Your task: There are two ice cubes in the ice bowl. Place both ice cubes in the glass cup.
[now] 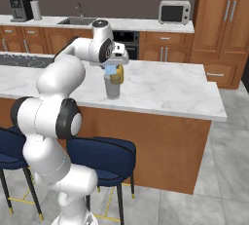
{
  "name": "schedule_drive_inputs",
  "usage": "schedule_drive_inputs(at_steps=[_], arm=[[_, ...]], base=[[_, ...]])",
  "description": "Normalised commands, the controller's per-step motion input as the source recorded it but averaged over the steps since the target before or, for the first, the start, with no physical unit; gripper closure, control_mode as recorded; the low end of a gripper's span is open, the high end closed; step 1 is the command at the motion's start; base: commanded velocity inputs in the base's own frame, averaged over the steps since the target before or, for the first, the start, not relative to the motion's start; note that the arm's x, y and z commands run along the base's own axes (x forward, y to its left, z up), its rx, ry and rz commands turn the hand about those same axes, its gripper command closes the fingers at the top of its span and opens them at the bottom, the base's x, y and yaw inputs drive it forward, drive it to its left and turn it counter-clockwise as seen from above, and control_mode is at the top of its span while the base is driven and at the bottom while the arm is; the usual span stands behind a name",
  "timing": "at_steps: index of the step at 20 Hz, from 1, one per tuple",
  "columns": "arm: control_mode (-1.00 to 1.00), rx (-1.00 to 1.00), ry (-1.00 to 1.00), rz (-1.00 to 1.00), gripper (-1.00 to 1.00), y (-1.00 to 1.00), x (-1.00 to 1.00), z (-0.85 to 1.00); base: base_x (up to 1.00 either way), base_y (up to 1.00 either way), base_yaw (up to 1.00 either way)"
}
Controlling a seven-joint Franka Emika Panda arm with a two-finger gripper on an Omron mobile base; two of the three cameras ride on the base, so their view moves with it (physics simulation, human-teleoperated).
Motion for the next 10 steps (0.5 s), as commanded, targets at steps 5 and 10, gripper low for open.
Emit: schedule_drive_inputs(at_steps=[5,10], arm=[[-1.00,0.00,0.02,0.00,1.00,0.06,-0.01,0.00],[-1.00,0.00,0.01,0.00,1.00,0.08,-0.20,0.00]], base=[[0.00,0.00,0.00],[0.00,0.00,0.00]])
